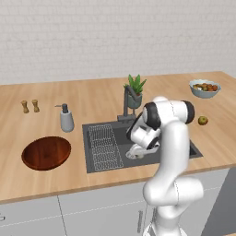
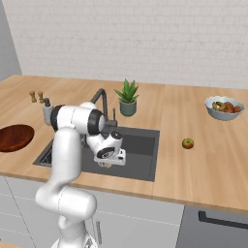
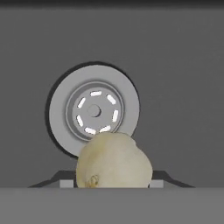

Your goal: Pick the garlic from the sink and place it in the bowl. Then pick the bowl and place it in the microwave. Then close the microwave door and press the start button.

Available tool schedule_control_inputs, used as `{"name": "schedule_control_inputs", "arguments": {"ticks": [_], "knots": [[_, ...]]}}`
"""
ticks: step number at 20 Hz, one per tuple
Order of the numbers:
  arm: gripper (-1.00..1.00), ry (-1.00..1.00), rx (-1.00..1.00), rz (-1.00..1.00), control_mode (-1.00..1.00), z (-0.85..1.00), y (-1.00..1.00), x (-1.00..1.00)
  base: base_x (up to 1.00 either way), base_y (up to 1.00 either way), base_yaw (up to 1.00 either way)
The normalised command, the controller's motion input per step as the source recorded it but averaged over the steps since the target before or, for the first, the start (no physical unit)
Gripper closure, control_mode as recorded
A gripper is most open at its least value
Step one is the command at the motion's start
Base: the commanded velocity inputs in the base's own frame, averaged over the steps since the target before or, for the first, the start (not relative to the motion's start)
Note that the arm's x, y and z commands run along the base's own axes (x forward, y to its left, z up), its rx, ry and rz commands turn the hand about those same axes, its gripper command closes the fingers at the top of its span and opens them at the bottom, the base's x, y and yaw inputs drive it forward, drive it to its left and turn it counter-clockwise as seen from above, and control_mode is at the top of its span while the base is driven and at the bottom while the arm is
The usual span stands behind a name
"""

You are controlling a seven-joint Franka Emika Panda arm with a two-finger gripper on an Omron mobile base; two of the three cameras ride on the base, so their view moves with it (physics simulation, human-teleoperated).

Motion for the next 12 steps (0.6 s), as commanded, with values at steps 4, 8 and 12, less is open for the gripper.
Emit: {"name": "schedule_control_inputs", "arguments": {"ticks": [4,8,12], "knots": [[1.0,-0.12,0.0,0.0,-1.0,0.39,-0.22,-0.37,0.0,0.0,0.0],[1.0,-0.12,0.0,0.0,-1.0,0.96,-0.13,-0.14,0.0,0.0,0.0],[1.0,-0.07,0.01,-0.03,-1.0,1.0,-0.34,-0.4,0.0,0.0,0.0]]}}
